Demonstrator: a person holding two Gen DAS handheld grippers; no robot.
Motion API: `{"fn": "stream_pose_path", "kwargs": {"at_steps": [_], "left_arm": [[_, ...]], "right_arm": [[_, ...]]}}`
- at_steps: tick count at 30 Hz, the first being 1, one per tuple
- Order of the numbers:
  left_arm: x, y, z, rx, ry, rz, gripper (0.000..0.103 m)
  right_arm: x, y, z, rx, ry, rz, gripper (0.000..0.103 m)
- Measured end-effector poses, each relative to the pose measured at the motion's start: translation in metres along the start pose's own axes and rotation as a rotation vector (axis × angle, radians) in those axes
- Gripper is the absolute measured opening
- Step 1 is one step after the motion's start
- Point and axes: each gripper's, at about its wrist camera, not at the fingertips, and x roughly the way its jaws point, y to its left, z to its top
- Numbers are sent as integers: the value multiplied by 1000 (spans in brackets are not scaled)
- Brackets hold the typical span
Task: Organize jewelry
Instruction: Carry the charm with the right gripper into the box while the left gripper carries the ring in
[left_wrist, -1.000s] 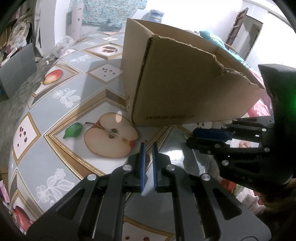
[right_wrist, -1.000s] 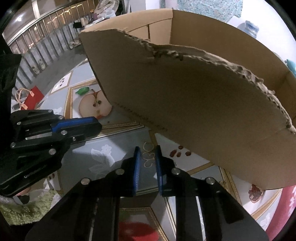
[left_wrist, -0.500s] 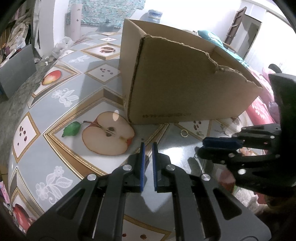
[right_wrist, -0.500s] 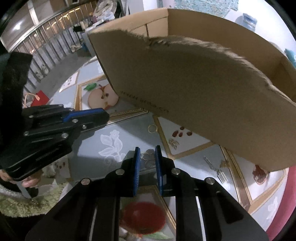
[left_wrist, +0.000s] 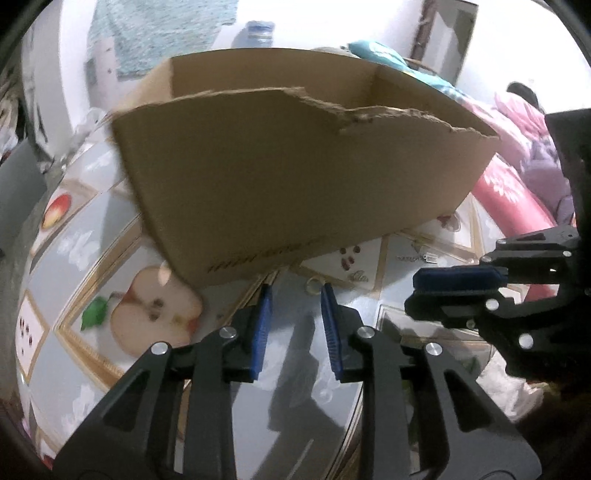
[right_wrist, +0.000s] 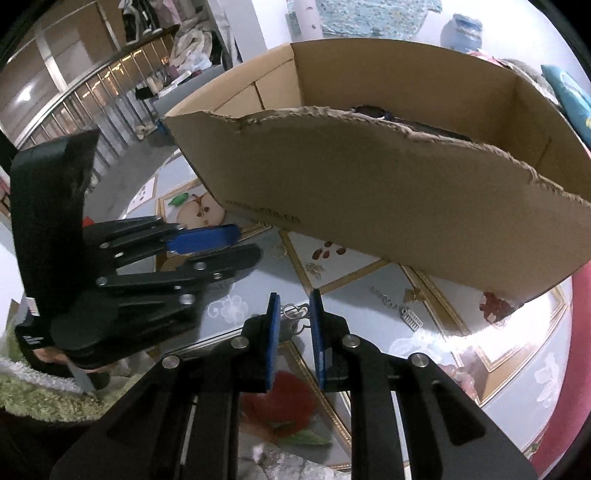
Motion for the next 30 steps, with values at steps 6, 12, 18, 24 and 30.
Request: {"fn": "stream_pose_path", "kwargs": {"at_steps": [6,12,18,24,30], "left_arm": [[14,-11,8,50,36,14,26],[21,-23,9,128,52,82,19],[22,-27,10,150,59,90,11],[22,-28,9,149,57,93,11],[18,-32,5,143,52,102,11]], "right_arm": [[3,-6,-2,15,-12,30,16],[4,-16,-2,34,-21,43,16],[1,-21,-3,46,-36,50,16],[-9,-22,-7,47,-59,49,16],[-21,-20,-10,40,-86,44,16]]}}
